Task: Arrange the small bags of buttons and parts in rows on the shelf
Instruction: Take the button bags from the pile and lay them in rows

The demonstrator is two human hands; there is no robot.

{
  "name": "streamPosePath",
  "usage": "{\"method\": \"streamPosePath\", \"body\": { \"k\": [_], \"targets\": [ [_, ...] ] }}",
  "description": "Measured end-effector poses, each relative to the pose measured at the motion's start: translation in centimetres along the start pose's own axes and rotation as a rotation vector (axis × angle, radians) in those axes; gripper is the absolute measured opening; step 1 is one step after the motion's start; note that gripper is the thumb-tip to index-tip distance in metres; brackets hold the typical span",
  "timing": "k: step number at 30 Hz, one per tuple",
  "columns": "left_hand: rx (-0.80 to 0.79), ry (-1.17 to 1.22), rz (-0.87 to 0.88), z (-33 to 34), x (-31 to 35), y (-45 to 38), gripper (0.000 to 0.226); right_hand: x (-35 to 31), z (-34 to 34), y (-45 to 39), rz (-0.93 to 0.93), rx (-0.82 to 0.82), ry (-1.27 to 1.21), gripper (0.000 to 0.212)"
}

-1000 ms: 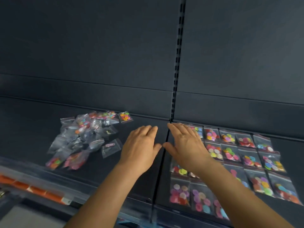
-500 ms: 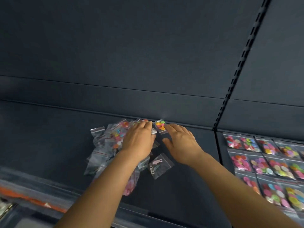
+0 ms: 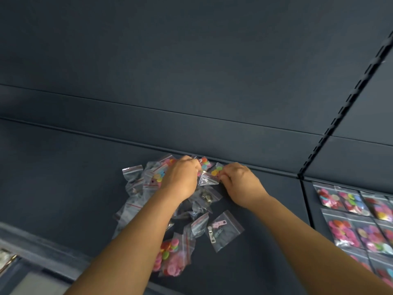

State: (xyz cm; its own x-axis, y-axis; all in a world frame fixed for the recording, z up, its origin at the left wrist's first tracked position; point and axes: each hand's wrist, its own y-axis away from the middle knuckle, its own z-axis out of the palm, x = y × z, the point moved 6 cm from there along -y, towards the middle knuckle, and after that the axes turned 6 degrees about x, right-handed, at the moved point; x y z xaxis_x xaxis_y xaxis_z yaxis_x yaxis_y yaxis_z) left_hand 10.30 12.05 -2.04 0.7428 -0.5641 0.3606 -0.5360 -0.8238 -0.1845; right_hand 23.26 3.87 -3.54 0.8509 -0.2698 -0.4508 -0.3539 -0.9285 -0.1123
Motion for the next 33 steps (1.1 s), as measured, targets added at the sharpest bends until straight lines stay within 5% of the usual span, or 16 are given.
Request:
{"method": "streamPosePath", "body": {
  "k": [6, 9, 12, 18, 24, 28, 33],
  "targets": [
    [-0.077, -0.140, -0.063, 0.2, -0.7, -0.6, 0.057, 1.3, 0.2, -0.7, 0.243, 0.001, 0.066, 0.052],
    [-0.007, -0.080, -0.070, -0.1, -0.5, -0.7, 0.063, 1.5, 0.5, -1.1, 0.310, -0.011, 0.000, 0.032],
    [0.087, 0.034, -0.083, -0.6, -0.1, -0.5, 0.054, 1.5, 0.4, -0.8, 0.305, 0.009, -0.068, 0.014],
    [0.114, 0.401, -0.107, -2.3, 0.9, 0.0, 0.013, 0.7, -2.5, 0.2, 0.208, 0.205, -0.317, 0.013],
    [0.099, 0.624, -0.094, -3.7, 4.8, 1.0, 0.020, 1.2, -6.7, 3.2, 0.278, 0.366, -0.590, 0.026],
    [0.020, 0.748, -0.069, -3.1, 8.2, 2.4, 0.017, 2.9, -9.4, 6.3, 0.302, 0.426, -0.668, 0.006],
    [-0.126, 0.865, 0.016, -1.3, 13.9, 5.0, 0.007, 5.8, -11.9, 10.5, 0.323, 0.469, -0.715, 0.017]
  ]
}}
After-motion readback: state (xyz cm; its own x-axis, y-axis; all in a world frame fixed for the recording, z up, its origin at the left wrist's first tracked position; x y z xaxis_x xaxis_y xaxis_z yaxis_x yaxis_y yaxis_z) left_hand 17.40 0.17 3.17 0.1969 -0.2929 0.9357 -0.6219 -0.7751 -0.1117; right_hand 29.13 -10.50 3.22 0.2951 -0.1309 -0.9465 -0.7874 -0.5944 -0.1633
